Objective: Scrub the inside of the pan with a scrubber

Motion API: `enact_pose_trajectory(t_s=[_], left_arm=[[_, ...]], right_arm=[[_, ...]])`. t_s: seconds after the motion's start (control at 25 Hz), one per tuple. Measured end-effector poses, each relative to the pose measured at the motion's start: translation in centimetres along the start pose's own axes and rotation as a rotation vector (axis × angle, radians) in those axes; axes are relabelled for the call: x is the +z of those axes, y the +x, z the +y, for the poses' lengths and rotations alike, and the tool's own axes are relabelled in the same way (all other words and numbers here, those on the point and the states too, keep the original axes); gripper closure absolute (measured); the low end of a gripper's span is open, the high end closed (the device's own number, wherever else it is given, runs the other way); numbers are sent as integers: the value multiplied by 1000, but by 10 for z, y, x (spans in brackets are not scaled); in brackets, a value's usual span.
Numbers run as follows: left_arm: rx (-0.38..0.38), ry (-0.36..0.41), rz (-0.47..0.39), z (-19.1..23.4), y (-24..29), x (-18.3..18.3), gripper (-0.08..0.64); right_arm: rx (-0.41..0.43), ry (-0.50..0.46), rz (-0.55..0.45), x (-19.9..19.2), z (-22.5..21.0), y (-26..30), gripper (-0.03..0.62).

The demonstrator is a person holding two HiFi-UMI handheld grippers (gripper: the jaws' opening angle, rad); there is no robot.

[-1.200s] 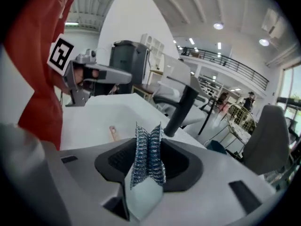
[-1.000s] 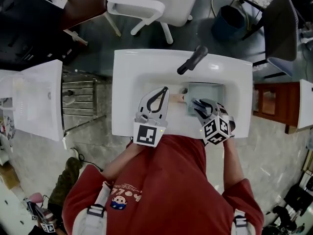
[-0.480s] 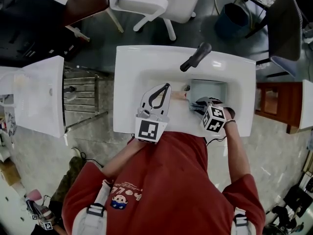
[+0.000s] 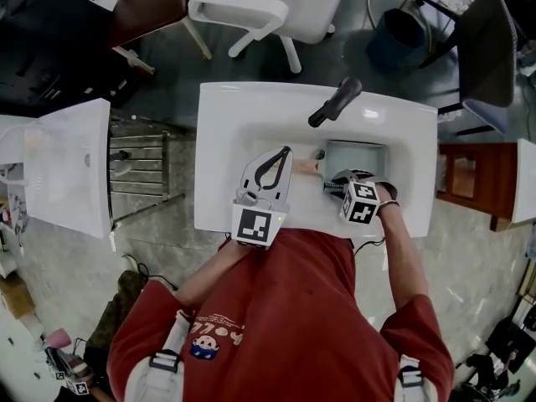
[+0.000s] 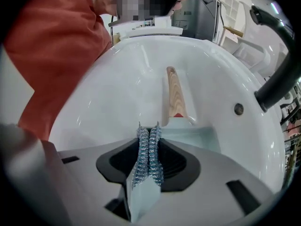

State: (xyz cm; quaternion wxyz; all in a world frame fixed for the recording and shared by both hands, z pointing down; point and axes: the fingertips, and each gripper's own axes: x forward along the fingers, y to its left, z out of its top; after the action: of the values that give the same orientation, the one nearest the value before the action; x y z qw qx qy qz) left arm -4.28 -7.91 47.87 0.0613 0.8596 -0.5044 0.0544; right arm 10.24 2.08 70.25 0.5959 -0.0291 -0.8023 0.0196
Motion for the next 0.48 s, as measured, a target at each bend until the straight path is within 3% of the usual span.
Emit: enact_pose_trajectory(t_s=[0.48], left_arm=[[-6,-11,24,-3,1,-3,546]], right_arm=[[-50,-10,21,1,-13,2,445]])
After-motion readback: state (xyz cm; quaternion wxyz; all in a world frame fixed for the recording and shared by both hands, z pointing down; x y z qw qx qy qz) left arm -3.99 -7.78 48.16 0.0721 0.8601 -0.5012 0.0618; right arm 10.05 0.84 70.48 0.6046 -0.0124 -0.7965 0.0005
